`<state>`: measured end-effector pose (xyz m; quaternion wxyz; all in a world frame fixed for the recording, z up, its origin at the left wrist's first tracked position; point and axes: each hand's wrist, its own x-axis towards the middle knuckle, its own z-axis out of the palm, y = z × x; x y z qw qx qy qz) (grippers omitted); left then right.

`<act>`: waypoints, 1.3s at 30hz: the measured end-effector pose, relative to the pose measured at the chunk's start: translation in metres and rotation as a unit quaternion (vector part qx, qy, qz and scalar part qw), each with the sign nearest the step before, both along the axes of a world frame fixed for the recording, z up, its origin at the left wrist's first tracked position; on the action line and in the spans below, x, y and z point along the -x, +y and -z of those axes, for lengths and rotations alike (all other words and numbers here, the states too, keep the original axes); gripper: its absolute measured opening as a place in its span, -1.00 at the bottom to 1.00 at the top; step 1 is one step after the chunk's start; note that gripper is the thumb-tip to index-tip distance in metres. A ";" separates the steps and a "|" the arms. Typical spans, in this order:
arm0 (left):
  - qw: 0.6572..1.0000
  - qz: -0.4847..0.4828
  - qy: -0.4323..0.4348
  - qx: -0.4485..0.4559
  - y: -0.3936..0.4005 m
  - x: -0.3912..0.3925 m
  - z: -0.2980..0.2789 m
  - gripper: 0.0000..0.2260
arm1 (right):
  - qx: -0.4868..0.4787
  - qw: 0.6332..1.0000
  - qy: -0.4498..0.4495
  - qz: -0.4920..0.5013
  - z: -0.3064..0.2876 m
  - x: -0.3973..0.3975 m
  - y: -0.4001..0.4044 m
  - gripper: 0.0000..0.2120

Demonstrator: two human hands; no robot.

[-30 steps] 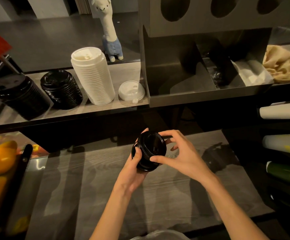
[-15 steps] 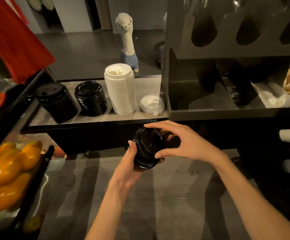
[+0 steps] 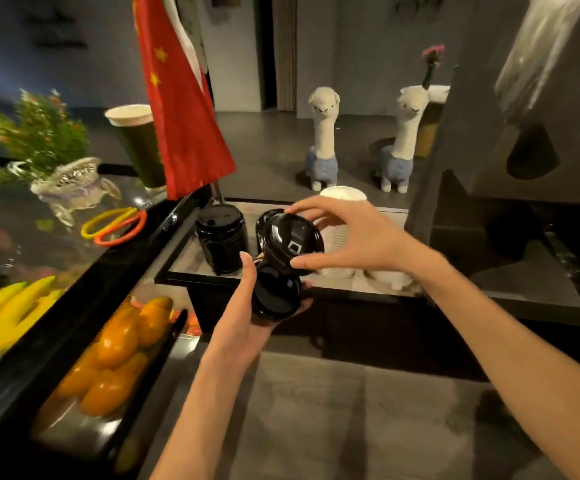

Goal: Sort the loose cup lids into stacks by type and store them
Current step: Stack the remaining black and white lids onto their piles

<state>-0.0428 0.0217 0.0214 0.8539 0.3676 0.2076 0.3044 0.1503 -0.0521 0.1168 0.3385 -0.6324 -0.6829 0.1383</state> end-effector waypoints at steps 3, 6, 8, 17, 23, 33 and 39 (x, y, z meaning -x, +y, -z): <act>0.999 -0.038 0.027 -0.016 0.023 0.009 -0.003 -0.50 | 0.030 0.997 -0.074 0.014 -0.036 -0.004 0.047 -0.37; 0.996 -0.073 0.050 -0.017 0.036 0.012 -0.002 -0.50 | 0.100 0.983 -0.149 0.022 -0.054 -0.011 0.096 -0.34; 0.993 -0.094 0.066 -0.023 0.040 0.010 0.001 -0.51 | 0.150 0.969 -0.192 0.023 -0.053 -0.017 0.120 -0.31; 0.991 -0.093 0.087 -0.033 0.045 0.001 0.002 -0.68 | 0.244 0.933 -0.260 0.042 -0.035 -0.029 0.154 -0.32; 0.992 -0.084 0.096 -0.010 0.047 -0.001 0.000 -0.66 | 0.264 0.927 -0.261 0.057 -0.022 -0.035 0.156 -0.23; 0.992 -0.099 0.074 -0.005 0.047 0.000 0.000 -0.61 | 0.251 0.923 -0.283 0.067 -0.025 -0.024 0.150 -0.15; 0.990 -0.134 -0.038 0.013 0.057 0.010 -0.015 -0.56 | 0.075 0.989 -0.131 0.010 -0.041 0.014 0.129 -0.57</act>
